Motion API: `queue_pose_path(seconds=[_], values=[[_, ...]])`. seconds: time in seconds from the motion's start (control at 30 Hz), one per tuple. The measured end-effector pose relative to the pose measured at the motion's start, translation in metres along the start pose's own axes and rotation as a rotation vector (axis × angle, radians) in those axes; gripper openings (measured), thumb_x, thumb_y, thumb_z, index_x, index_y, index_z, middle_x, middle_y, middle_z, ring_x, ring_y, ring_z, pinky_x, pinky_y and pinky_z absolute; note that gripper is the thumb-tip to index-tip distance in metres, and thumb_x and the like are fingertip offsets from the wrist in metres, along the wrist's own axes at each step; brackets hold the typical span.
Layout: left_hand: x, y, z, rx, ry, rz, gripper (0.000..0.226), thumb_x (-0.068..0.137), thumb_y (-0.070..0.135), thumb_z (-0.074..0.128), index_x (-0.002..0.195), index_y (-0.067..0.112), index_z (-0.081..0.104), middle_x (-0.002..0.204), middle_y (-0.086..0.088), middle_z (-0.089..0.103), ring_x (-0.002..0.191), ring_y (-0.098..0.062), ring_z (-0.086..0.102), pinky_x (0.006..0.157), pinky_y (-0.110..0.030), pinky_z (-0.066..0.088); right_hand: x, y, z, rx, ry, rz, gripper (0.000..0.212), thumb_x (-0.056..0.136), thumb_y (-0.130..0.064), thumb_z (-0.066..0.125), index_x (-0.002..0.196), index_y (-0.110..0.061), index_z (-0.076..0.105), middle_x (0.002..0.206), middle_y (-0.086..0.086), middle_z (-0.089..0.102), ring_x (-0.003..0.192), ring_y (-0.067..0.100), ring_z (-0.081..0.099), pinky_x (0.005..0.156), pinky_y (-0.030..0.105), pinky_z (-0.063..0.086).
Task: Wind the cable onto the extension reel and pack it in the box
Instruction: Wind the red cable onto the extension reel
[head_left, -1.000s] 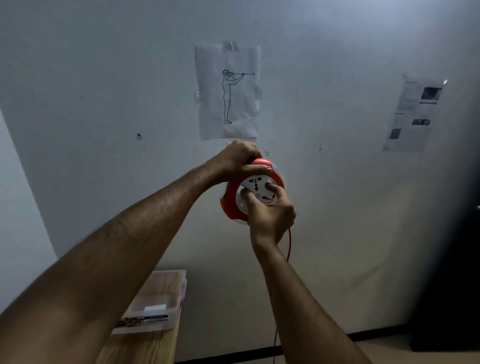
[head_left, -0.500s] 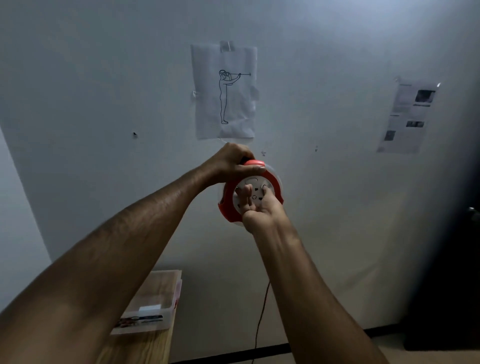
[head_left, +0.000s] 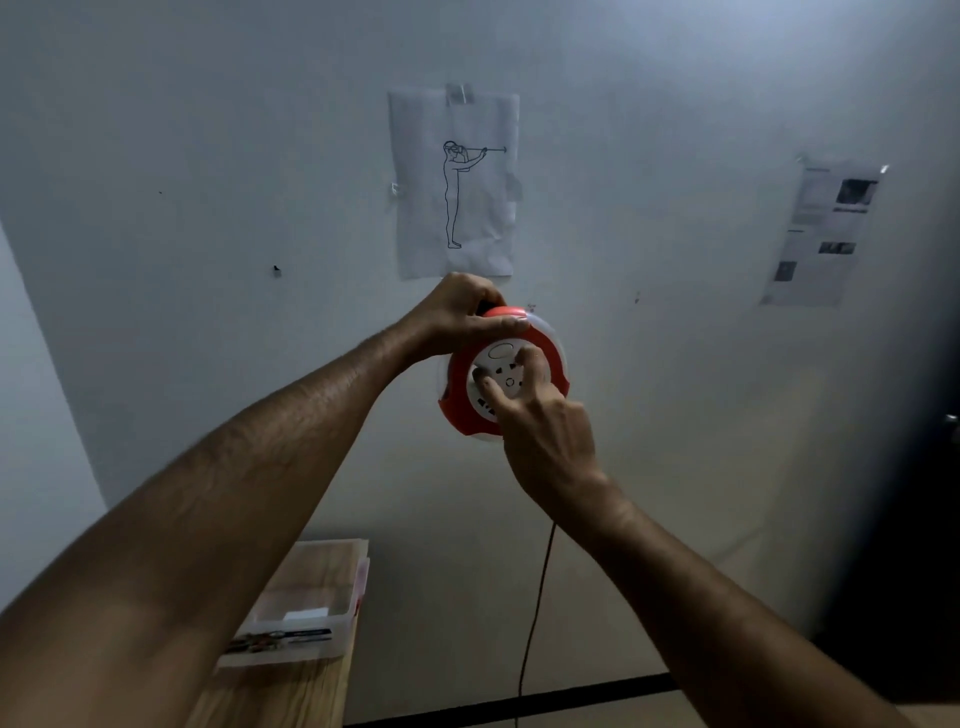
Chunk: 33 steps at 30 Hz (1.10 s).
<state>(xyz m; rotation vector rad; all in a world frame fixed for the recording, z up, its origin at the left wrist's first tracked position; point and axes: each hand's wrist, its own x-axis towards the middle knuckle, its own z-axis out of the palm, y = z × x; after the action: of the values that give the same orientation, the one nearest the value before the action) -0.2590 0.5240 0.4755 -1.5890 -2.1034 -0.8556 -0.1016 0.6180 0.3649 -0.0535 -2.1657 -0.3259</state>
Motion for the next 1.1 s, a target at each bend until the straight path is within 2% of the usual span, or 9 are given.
queue_pose_path(seconds=[0.1, 0.27, 0.33, 0.53, 0.7, 0.83, 0.9, 1.0, 1.1], values=[[0.000, -0.002, -0.003, -0.006, 0.013, -0.009, 0.040, 0.089, 0.042, 0.074, 0.094, 0.003, 0.073, 0.078, -0.004, 0.069, 0.067, -0.008, 0.066, 0.056, -0.012, 0.051, 0.003, 0.009, 0.001, -0.103, -0.011, -0.071, 0.057, 0.088, -0.014, 0.069, 0.143, -0.018, 0.057, 0.134, 0.040, 0.052, 0.059, 0.033, 0.068, 0.054, 0.042, 0.062], [0.001, 0.002, 0.003, -0.014, 0.000, 0.001, 0.038, 0.088, 0.042, 0.075, 0.092, 0.004, 0.074, 0.076, 0.000, 0.065, 0.065, -0.006, 0.063, 0.055, -0.009, 0.046, 0.015, 0.017, 0.002, -0.178, 0.143, -0.229, 0.051, 0.076, -0.028, 0.087, 0.122, -0.010, 0.072, 0.082, 0.024, 0.070, 0.058, 0.031, 0.069, 0.052, 0.038, 0.061], [0.000, 0.005, 0.006, 0.016, -0.005, 0.017, 0.038, 0.088, 0.044, 0.074, 0.088, 0.006, 0.074, 0.074, 0.002, 0.063, 0.064, -0.007, 0.060, 0.054, -0.008, 0.043, 0.019, 0.022, 0.005, -0.050, 0.142, -0.212, 0.054, 0.071, -0.028, 0.089, 0.119, -0.007, 0.073, 0.077, 0.020, 0.070, 0.055, 0.030, 0.068, 0.053, 0.037, 0.061], [0.002, 0.009, 0.009, 0.014, 0.012, 0.020, 0.032, 0.090, 0.044, 0.073, 0.082, 0.013, 0.070, 0.069, 0.009, 0.058, 0.060, -0.003, 0.057, 0.053, -0.007, 0.043, 0.017, 0.011, 0.008, 0.510, 0.205, 0.352, 0.058, 0.078, -0.036, 0.083, 0.123, -0.007, 0.063, 0.111, 0.011, 0.074, 0.090, 0.022, 0.073, 0.075, 0.028, 0.063], [0.005, 0.016, 0.015, 0.031, -0.010, 0.065, 0.033, 0.089, 0.043, 0.074, 0.090, 0.009, 0.075, 0.076, 0.015, 0.057, 0.066, -0.002, 0.059, 0.056, -0.008, 0.042, 0.023, -0.019, 0.003, 1.047, 0.180, 1.142, 0.058, 0.077, -0.037, 0.086, 0.122, -0.015, 0.058, 0.118, 0.006, 0.068, 0.107, 0.020, 0.069, 0.082, 0.027, 0.061], [0.004, 0.015, 0.020, 0.030, -0.028, 0.063, 0.035, 0.090, 0.042, 0.072, 0.093, 0.008, 0.075, 0.080, 0.004, 0.063, 0.067, -0.005, 0.062, 0.057, -0.011, 0.046, 0.033, -0.032, -0.017, 1.742, 0.240, 1.729, 0.040, 0.087, -0.034, 0.078, 0.107, -0.005, 0.058, 0.098, 0.015, 0.072, 0.079, 0.023, 0.076, 0.070, 0.033, 0.064], [0.001, 0.013, 0.023, 0.018, -0.027, 0.048, 0.033, 0.090, 0.040, 0.073, 0.094, 0.006, 0.075, 0.081, -0.001, 0.066, 0.067, -0.005, 0.062, 0.058, -0.013, 0.047, 0.039, -0.028, -0.025, 2.131, 0.320, 1.939, 0.045, 0.089, -0.031, 0.077, 0.113, -0.001, 0.054, 0.099, 0.019, 0.070, 0.066, 0.021, 0.073, 0.061, 0.032, 0.063], [-0.001, 0.010, 0.021, 0.002, -0.021, 0.020, 0.030, 0.090, 0.036, 0.074, 0.094, 0.006, 0.074, 0.078, 0.003, 0.064, 0.065, -0.003, 0.060, 0.057, -0.011, 0.044, 0.041, -0.021, -0.032, 2.378, 0.370, 1.984, 0.040, 0.090, -0.023, 0.077, 0.109, 0.002, 0.053, 0.100, 0.024, 0.069, 0.055, 0.019, 0.070, 0.055, 0.028, 0.061], [0.000, 0.010, 0.014, -0.011, 0.003, 0.012, 0.031, 0.089, 0.039, 0.074, 0.091, 0.008, 0.073, 0.074, 0.006, 0.061, 0.063, -0.002, 0.060, 0.054, -0.009, 0.044, 0.031, -0.023, -0.038, 2.160, 0.228, 1.783, 0.030, 0.092, -0.019, 0.073, 0.104, 0.003, 0.055, 0.099, 0.025, 0.071, 0.072, 0.021, 0.074, 0.065, 0.030, 0.063]])
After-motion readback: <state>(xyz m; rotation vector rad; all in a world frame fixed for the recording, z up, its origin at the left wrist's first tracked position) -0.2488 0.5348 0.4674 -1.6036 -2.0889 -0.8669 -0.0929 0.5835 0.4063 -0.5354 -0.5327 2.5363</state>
